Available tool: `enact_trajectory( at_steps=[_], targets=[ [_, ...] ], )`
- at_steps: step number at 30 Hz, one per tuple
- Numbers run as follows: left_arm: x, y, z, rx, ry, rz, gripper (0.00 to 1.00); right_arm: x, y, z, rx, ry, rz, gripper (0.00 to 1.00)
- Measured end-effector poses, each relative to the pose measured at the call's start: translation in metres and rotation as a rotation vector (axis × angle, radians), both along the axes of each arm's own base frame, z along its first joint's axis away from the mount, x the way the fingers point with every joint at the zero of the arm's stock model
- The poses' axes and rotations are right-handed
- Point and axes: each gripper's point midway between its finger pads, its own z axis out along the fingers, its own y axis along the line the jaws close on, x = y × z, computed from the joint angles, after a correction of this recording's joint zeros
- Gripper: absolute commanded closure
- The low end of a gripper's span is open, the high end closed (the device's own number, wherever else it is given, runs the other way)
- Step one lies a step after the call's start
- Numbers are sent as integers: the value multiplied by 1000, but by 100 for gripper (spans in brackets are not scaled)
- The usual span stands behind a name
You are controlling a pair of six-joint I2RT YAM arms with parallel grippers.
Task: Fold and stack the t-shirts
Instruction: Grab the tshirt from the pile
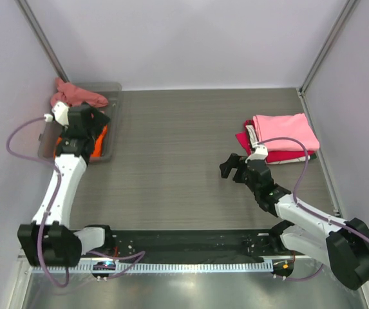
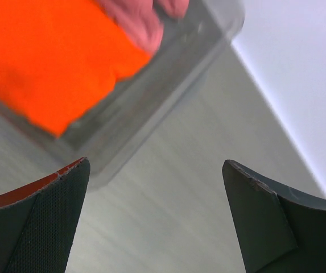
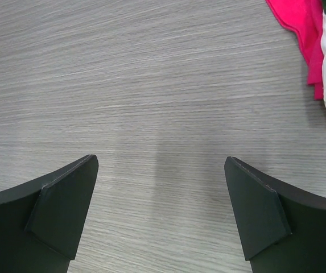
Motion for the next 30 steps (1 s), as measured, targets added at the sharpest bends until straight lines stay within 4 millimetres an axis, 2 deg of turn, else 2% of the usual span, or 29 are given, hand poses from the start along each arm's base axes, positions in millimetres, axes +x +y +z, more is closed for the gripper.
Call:
enact_trajectory(
  at_steps=[3, 6, 10, 12, 15, 17, 20, 22, 23, 24, 25, 26, 30],
  targets=[
    [36, 30, 31, -8, -4, 104, 3, -2, -1, -2, 4, 4, -1, 0],
    [63, 55, 18, -28, 57, 187, 8, -3, -1, -2, 7, 1, 2, 1],
    [92, 77, -42, -31, 220, 256, 9, -3, -1, 2, 12, -12, 3, 1],
    [107, 81, -80, -26, 342, 269, 9, -3, -1, 5, 16, -20, 3, 1],
    [127, 84, -122, -28, 457, 272, 9, -4, -1, 7, 19, -29, 4, 1],
    [135, 86, -155, -37, 539, 271, 14, -4, -2, 6, 19, -32, 5, 1],
    [132, 90, -190, -49, 631, 278, 25, -5, -2, 5, 18, -31, 5, 1],
    [132, 94, -190, -62, 639, 289, 44, -5, -2, 6, 18, -32, 5, 1],
    [133, 95, -189, -78, 631, 293, 58, -5, -2, 7, 19, -35, 4, 1],
    [131, 96, -189, -99, 629, 299, 84, -5, -2, 8, 21, -38, 4, 1],
    [129, 97, -190, -113, 628, 303, 95, -5, -2, 9, 23, -43, 4, 1],
    [123, 100, -191, -125, 634, 310, 100, -5, -2, 10, 25, -47, 4, 1],
    [100, 102, -171, -143, 616, 322, 100, -5, -2, 13, 27, -56, 4, 2]
  ],
)
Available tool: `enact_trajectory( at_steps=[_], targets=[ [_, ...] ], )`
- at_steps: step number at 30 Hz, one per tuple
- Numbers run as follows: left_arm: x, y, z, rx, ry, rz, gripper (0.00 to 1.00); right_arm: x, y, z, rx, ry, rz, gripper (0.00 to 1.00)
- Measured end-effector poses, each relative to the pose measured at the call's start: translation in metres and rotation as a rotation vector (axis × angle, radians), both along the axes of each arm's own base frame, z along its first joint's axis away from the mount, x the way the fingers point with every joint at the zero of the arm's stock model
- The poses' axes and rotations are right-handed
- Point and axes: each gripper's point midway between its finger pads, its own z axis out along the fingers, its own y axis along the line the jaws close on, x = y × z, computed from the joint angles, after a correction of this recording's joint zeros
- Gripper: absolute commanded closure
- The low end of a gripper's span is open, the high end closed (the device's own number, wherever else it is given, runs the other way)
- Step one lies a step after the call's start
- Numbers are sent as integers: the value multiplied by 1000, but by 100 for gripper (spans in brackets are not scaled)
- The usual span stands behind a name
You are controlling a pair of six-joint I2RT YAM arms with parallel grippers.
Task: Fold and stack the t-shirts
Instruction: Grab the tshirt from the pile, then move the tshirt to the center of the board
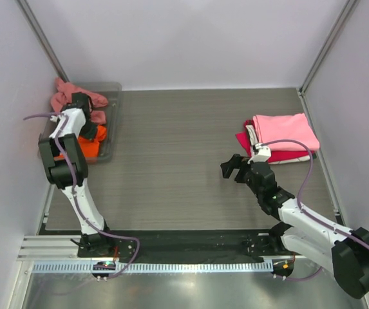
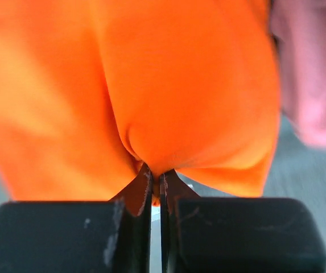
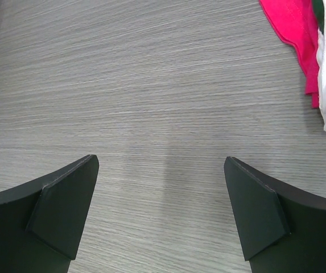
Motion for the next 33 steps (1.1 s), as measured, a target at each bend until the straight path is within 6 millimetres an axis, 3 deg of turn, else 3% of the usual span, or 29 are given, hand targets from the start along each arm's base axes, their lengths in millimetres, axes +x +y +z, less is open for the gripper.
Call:
enact_trajectory(
  at_steps=[4, 8, 10, 13, 15, 17, 21, 23, 25, 27, 30, 33],
  targets=[
    [-12, -4, 70, 31, -133, -11, 100, 0, 0, 0, -2, -1, 2, 2],
    [-25, -24, 179, 93, -389, -65, 100, 0, 0, -2, -10, 5, 4, 3],
    [-34, -49, 238, 104, -548, -131, 100, 1, 0, -4, -18, 18, 4, 4],
    [-46, -100, 303, 53, -739, -269, 100, 4, 2, 5, -23, 29, 6, 4],
    [-50, -137, 326, -8, -813, -374, 100, 9, 5, 20, -18, 20, 5, 4],
    [-52, -193, 342, -100, -863, -520, 100, 14, 6, 38, -10, 2, -5, 8],
    [-65, -311, 338, -305, -859, -820, 100, 20, -4, 77, 6, -38, -80, 23],
    [-81, -360, 327, -405, -821, -947, 100, 19, -11, 95, 11, -63, -116, 24],
    [-92, -385, 322, -487, -795, -1017, 100, 16, -19, 109, 12, -87, -138, 26],
    [-96, -392, 323, -530, -797, -1042, 100, 11, -23, 115, 9, -103, -143, 28],
    [-86, -381, 329, -560, -843, -1015, 96, 6, -25, 116, -9, -104, -127, 30],
    [-66, -349, 301, -577, -835, -914, 84, 5, -19, 106, -31, -75, -85, 30]
  ],
)
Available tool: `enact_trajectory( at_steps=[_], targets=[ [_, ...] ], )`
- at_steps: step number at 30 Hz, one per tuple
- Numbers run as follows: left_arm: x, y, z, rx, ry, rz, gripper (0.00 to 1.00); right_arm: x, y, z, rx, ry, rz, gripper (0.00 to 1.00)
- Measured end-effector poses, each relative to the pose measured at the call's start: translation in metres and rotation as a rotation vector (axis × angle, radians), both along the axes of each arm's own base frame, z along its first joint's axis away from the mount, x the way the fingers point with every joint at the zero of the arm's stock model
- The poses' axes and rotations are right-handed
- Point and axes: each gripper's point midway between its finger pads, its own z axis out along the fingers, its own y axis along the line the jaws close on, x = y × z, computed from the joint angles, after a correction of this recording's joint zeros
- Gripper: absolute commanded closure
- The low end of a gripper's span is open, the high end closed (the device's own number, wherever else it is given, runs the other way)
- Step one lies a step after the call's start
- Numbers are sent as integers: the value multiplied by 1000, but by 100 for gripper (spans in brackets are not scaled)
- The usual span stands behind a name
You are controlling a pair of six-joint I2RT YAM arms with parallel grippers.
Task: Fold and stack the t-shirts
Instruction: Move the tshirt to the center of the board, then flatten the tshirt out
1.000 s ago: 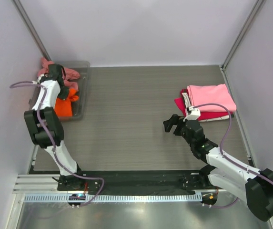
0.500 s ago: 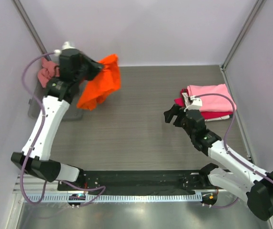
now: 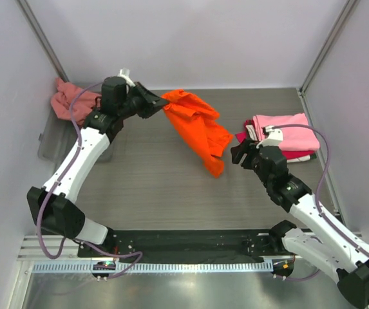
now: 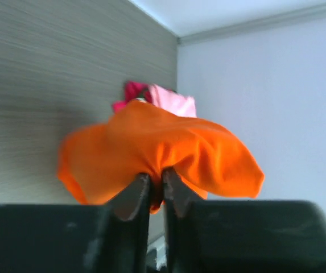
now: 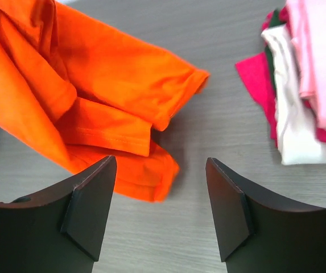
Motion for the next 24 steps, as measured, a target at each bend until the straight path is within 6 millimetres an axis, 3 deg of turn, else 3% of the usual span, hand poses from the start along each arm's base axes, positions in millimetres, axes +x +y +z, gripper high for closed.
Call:
enact_trajectory(
  at_steps=[1, 2, 3, 5, 7, 9, 12, 17, 21, 24],
  targets=[
    [8, 11, -16, -3, 24, 28, 51, 0, 3, -7, -14, 23, 19, 30],
    [16, 25, -41, 2, 64, 61, 33, 1, 6, -13, -26, 42, 33, 30],
    [23, 42, -73, 13, 131, 102, 21, 2, 10, -22, -42, 71, 50, 30],
    [25, 68, -133, 66, 258, 163, 9, 4, 15, -39, -76, 136, 78, 30],
    [16, 86, -184, 143, 377, 206, 5, 7, 19, -55, -112, 196, 93, 30],
    [-2, 93, -214, 240, 443, 214, 5, 13, 23, -62, -135, 234, 96, 34],
    [-15, 80, -220, 356, 406, 161, 6, 22, 27, -78, -164, 290, 90, 39],
    [-21, 35, -200, 484, 253, 34, 7, 45, 35, -94, -192, 359, 55, 39],
    [0, -1, -188, 542, 161, -19, 10, 69, 39, -107, -173, 404, 3, 35],
    [19, -18, -195, 588, 139, -36, 10, 83, 30, -127, -139, 451, -61, 29]
  ],
)
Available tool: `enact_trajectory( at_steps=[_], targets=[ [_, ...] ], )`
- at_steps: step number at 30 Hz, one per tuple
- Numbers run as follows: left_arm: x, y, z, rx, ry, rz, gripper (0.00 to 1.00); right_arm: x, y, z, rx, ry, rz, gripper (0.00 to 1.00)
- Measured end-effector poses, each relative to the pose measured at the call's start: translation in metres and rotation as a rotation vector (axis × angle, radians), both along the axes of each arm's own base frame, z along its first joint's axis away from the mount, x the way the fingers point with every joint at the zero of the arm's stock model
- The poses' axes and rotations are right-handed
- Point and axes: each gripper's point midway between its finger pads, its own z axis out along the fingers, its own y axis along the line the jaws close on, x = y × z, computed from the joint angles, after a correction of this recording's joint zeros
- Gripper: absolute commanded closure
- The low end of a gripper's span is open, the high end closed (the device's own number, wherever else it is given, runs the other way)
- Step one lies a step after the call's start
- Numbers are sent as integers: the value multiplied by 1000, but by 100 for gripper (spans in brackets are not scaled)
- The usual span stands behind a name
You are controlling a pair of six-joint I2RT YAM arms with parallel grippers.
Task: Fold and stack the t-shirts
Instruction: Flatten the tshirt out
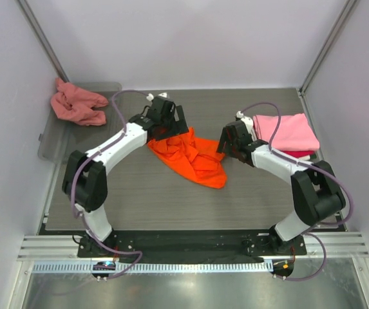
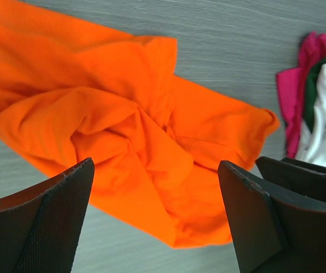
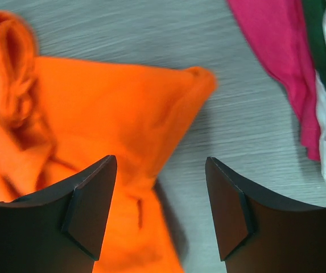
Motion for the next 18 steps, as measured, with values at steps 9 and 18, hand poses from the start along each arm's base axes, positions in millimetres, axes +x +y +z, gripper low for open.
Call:
enact_trajectory(
  at_steps=[9, 18],
  targets=[
    [5, -11, -58, 149, 83, -58, 14, 13, -8, -47, 67, 95, -89, 92],
    [-18, -30, -67, 325, 25, -217, 12, 29, -7, -8, 169, -17, -108, 99]
  ],
)
